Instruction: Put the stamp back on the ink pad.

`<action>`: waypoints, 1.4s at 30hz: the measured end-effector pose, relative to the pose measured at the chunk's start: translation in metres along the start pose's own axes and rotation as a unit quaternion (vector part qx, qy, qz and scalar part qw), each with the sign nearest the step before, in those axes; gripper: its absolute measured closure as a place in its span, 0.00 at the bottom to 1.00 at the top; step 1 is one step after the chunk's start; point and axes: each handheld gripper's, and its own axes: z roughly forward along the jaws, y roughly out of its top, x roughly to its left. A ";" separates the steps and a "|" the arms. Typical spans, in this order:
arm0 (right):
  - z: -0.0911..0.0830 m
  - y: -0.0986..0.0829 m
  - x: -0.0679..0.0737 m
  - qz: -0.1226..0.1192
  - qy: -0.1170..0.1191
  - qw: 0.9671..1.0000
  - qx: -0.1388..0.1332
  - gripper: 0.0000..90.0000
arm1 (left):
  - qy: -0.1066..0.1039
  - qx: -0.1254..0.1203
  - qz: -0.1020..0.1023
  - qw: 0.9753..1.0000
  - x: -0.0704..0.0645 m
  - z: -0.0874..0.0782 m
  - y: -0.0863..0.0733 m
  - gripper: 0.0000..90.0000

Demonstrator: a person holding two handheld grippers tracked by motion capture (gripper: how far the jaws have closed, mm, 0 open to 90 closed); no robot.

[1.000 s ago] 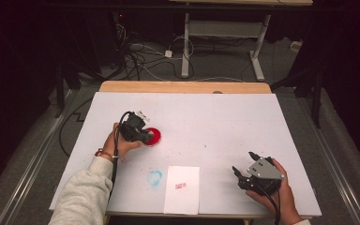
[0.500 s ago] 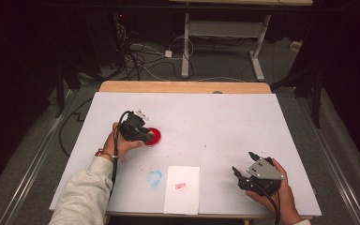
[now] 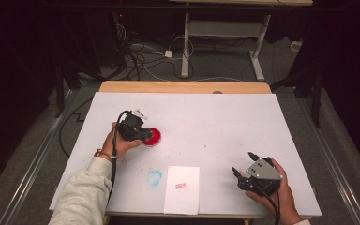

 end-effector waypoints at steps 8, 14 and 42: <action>-0.001 0.000 -0.001 0.003 0.001 1.000 -0.002 0.31 | 0.004 -0.009 -0.003 1.000 0.001 -0.003 -0.001 0.78; -0.002 0.001 -0.001 0.003 0.000 1.000 -0.003 0.31 | 0.016 -0.034 -0.002 0.999 0.002 -0.013 -0.002 0.68; -0.009 0.005 -0.002 0.015 0.007 0.999 -0.029 0.31 | 0.079 -0.187 0.087 0.975 -0.053 -0.055 -0.019 0.22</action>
